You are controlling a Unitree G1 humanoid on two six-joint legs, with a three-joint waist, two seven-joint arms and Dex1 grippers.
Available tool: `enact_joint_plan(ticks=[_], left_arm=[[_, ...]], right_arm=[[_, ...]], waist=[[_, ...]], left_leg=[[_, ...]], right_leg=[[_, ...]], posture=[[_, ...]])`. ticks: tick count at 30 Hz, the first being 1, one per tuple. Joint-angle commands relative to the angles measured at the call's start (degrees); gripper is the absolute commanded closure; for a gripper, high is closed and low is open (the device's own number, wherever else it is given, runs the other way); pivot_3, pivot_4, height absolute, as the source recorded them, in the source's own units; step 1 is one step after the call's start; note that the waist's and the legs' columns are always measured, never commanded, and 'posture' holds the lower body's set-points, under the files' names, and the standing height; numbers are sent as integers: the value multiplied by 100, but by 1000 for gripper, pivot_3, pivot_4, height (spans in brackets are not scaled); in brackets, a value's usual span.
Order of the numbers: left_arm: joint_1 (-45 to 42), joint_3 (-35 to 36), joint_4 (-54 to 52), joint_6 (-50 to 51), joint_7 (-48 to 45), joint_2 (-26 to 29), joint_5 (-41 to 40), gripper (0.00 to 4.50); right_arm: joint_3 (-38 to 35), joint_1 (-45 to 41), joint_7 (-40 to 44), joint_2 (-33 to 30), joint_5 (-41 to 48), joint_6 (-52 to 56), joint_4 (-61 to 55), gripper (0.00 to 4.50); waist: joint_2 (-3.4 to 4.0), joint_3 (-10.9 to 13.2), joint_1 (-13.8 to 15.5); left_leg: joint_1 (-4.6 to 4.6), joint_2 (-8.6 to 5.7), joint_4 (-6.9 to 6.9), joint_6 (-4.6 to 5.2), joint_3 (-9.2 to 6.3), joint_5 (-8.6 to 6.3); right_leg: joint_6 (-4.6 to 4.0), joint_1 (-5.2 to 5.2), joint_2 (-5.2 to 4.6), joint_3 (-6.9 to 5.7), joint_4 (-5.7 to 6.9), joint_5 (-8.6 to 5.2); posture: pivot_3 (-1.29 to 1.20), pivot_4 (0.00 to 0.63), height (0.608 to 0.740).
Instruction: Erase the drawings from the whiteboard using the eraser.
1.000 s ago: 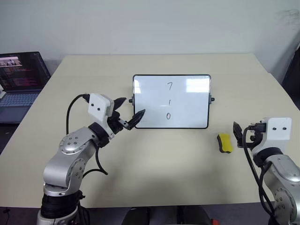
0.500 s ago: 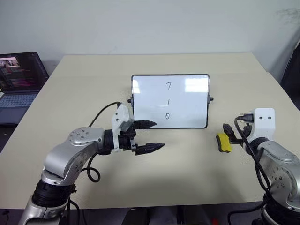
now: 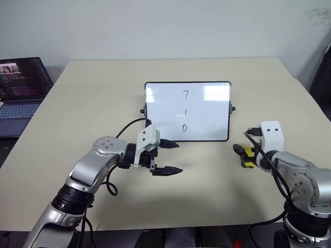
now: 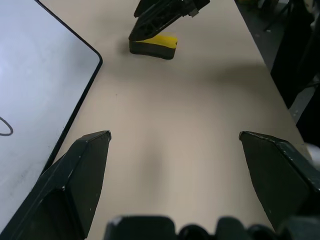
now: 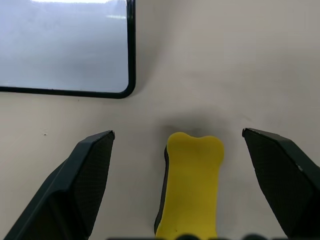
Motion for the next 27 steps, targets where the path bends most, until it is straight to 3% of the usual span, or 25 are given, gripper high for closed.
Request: enact_joint_plan(ticks=[1,13,27], left_arm=[[-164,-2,14,-250,-78,-68,140,0],[-258,143,475,-1154,5,-287,563,0],[-332,170,752,-1525,45,-410,663,0]], right_arm=[[2,-47,8,-121,67,42,-16,18],[-265,106,-129,-168,296,42,-17,18],[-606,460,-946,228,951,42,-99,18]], waist=[[0,0,0],[0,-1,-1],[-4,-4,-19]], left_leg=[[0,0,0,0,0,0],[-33,-1,7,-4,-1,3],[-58,-10,24,9,15,7]], right_leg=[[0,-1,0,-1,0,0],[0,-32,-1,-1,8,1],[-1,-89,-8,13,81,1]], posture=[[0,150,740],[0,150,740],[0,150,740]])
